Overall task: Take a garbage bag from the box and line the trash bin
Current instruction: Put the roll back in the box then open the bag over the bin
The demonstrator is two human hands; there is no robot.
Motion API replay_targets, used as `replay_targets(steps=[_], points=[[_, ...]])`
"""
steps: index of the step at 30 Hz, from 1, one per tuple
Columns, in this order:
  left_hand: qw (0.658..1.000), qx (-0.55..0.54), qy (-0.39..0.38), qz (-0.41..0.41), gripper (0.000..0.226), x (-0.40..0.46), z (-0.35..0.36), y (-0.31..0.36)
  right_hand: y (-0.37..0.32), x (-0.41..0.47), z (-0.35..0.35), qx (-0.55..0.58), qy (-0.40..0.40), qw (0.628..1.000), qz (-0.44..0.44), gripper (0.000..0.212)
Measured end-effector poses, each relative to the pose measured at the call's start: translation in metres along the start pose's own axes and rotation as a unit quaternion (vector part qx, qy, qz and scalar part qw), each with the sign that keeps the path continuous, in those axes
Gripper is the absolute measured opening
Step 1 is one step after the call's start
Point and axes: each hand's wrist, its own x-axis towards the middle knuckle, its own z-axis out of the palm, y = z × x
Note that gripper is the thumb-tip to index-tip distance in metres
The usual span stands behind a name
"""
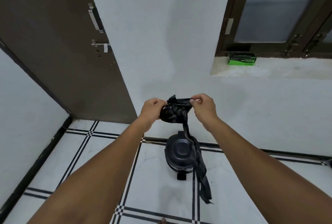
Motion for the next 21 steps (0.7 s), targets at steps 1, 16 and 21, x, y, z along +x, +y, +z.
replay_targets(steps=[1, 16, 21], points=[[1.000, 0.005, -0.006, 0.003, 0.017, 0.007, -0.008, -0.003, 0.001, 0.001, 0.012, -0.041, 0.013, 0.999, -0.015, 0.011], [0.996, 0.000, -0.093, -0.011, 0.015, 0.027, -0.027, -0.016, -0.013, 0.013, 0.017, 0.261, -0.098, 0.929, 0.244, 0.018], [0.997, 0.056, 0.036, 0.046, 0.037, 0.025, -0.010, -0.013, -0.006, 0.014, 0.004, 0.024, -0.144, 0.983, 0.111, 0.031]])
